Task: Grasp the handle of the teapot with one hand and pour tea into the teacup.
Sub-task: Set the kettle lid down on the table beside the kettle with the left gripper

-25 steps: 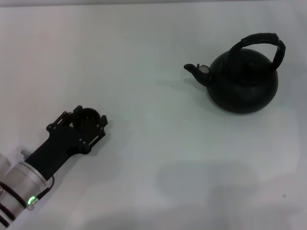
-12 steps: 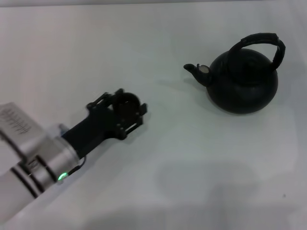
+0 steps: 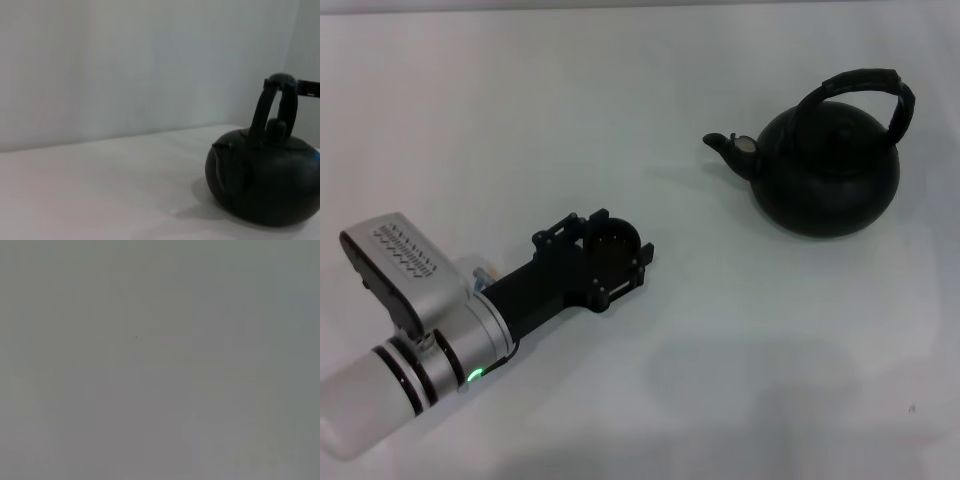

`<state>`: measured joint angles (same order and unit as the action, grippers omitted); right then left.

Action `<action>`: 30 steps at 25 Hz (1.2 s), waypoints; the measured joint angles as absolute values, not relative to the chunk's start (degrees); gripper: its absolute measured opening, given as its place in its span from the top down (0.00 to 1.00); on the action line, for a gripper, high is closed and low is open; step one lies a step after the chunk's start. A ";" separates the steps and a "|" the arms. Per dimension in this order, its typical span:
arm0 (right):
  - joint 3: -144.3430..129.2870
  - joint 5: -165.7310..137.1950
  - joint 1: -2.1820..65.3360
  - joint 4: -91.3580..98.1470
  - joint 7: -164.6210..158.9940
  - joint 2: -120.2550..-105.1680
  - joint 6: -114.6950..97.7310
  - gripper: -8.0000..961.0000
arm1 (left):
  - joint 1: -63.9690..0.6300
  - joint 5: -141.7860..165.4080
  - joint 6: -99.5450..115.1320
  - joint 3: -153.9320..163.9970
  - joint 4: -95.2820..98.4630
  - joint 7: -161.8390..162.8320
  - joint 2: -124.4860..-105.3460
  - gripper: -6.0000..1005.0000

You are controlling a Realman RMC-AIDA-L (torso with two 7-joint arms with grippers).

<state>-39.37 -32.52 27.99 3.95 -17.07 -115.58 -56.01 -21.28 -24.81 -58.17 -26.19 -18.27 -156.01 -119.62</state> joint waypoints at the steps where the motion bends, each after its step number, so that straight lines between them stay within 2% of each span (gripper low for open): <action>1: -39.37 -32.52 27.99 3.95 -17.08 -115.58 -56.03 0.10 | -21.16 -24.67 -58.09 -26.19 -18.27 -156.01 -119.62 0.29; 30: -39.37 -32.52 27.50 3.78 -16.97 -115.58 -56.07 0.10 | -19.53 -24.23 -54.72 -25.94 -18.97 -156.18 -119.62 0.29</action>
